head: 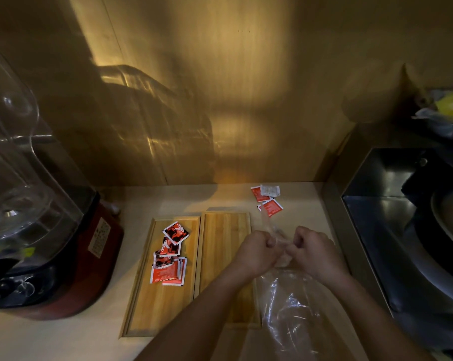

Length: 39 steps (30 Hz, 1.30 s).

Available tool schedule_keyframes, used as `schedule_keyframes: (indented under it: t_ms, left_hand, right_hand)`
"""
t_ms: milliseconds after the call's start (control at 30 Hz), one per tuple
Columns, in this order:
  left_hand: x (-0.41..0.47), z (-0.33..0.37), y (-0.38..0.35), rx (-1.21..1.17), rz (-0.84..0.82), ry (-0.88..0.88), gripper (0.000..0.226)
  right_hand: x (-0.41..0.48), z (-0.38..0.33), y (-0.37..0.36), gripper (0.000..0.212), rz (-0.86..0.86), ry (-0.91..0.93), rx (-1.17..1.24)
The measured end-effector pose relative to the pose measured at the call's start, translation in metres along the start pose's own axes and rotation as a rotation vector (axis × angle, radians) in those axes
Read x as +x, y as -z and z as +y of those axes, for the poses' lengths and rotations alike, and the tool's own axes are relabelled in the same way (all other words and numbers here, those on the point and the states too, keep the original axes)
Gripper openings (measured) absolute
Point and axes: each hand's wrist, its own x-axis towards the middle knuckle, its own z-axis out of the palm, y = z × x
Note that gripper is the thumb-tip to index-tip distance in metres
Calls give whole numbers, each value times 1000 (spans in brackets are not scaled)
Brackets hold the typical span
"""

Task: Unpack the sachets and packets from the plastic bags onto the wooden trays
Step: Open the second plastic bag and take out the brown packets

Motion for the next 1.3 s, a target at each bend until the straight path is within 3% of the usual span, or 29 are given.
schedule_keyframes:
  t_ms: [100,233,333,433,533,633,733,800,900,967,1067,1300]
  left_hand:
    - [-2,9,-3,123,73,-39,43]
    - [2,9,-6,95,93,-81,16]
    - [6,1,-3,34,86,-22,22]
    - [7,-4,-5,87,107,-26,7]
    - [2,2,-4,296,220,-12,9]
    - [-3,9,6,454,329,-9,17]
    - [-3,9,15,358,346,-18,9]
    - [-1,8,14,280,262,-24,21]
    - [2,6,7,302,181,-45,31]
    - [4,4,6,354,186,-40,25]
    - [6,4,9,443,234,-33,15]
    - [9,8,24,466,427,-24,24]
  right_hand:
    - [2,0,0,20,49,2,52]
    - [8,1,-2,9,-163,141,149]
    - [12,5,-2,33,-135,173,94]
    - [16,8,-1,30,-84,161,72]
    - [17,6,0,18,9,131,-77]
    - [19,9,5,19,113,54,-123]
    - [23,12,7,17,92,18,-4]
    - [24,11,2,18,4,75,66]
    - [29,9,-6,8,-74,190,0]
    - [31,9,-8,10,-93,214,-50]
    - [33,11,-8,13,-12,193,-88]
    - [37,14,9,22,168,24,-47]
